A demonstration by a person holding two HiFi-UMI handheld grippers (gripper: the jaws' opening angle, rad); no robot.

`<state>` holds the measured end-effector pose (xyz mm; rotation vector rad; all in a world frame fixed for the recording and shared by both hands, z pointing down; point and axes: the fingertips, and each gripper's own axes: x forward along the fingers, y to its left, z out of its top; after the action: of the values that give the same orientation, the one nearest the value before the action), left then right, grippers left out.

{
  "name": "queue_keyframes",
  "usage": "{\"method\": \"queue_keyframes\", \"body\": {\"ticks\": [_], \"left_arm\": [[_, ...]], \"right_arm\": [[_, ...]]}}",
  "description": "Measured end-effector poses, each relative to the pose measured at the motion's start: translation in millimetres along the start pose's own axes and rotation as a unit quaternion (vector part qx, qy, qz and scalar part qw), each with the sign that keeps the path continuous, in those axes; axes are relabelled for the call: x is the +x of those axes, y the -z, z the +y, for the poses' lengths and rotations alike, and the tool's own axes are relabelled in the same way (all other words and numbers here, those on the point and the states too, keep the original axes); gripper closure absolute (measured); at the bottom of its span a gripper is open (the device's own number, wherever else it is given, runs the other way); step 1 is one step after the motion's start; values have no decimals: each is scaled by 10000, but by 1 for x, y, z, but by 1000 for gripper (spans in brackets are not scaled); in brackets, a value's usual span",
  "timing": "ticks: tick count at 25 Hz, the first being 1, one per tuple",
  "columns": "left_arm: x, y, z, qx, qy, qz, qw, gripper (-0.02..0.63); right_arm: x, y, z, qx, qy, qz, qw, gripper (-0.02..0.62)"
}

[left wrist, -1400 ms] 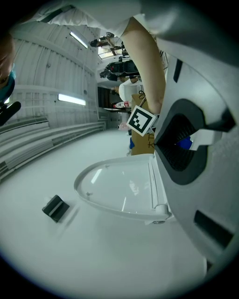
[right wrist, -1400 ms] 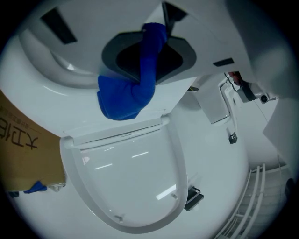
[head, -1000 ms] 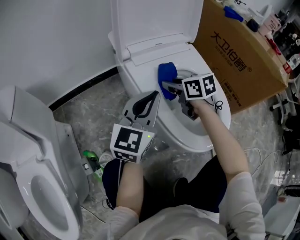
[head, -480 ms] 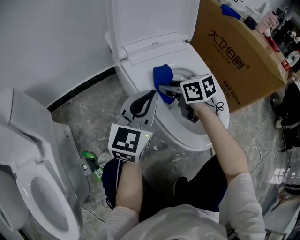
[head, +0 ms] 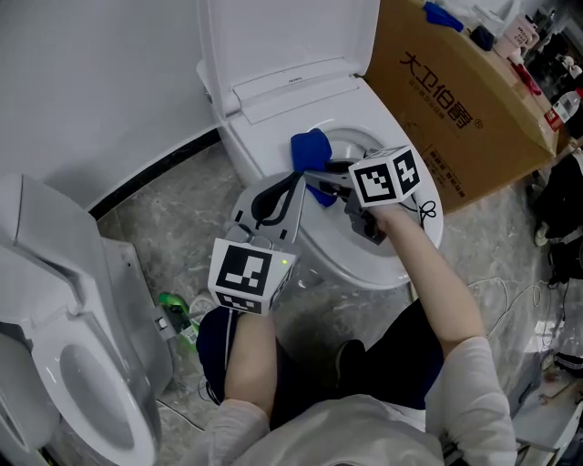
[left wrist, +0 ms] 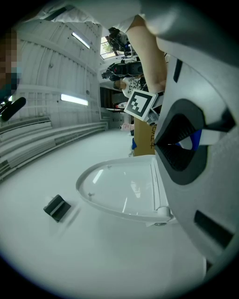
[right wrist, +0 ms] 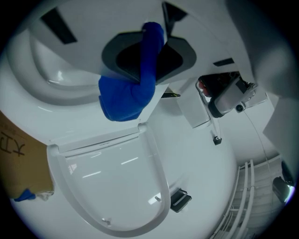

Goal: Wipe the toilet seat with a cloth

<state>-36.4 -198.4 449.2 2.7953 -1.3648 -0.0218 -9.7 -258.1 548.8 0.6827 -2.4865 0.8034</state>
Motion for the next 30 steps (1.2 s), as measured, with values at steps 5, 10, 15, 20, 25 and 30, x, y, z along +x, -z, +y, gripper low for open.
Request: {"method": "queue_keyframes", "body": {"ticks": [5,10,15,20,25,30], "left_arm": [[2,-3,-3,-126,40,-136,9998,598],[7,1,-9,-46,98,-31,9999,598],[13,4,-11,-89,115,15,9999,598],[16,5,-14,-26,131,39,9999,598],[21,4,-20,-46,208,26,9998,598],[26,1,-25,17,234,-2,9997,598]], "right_arm": [[-6,8,5,-36,-90,60,9999,541],[-12,15,11,-79,-217,212,9995,541],[-19,21,18,-171,-301,296,9990,541],[-26,29,25,-245,-360,426,9981,541],[-35,38,32,-273,-415,488,9976,541],[-43,45,37,-295,-427,498,9974,541]]}}
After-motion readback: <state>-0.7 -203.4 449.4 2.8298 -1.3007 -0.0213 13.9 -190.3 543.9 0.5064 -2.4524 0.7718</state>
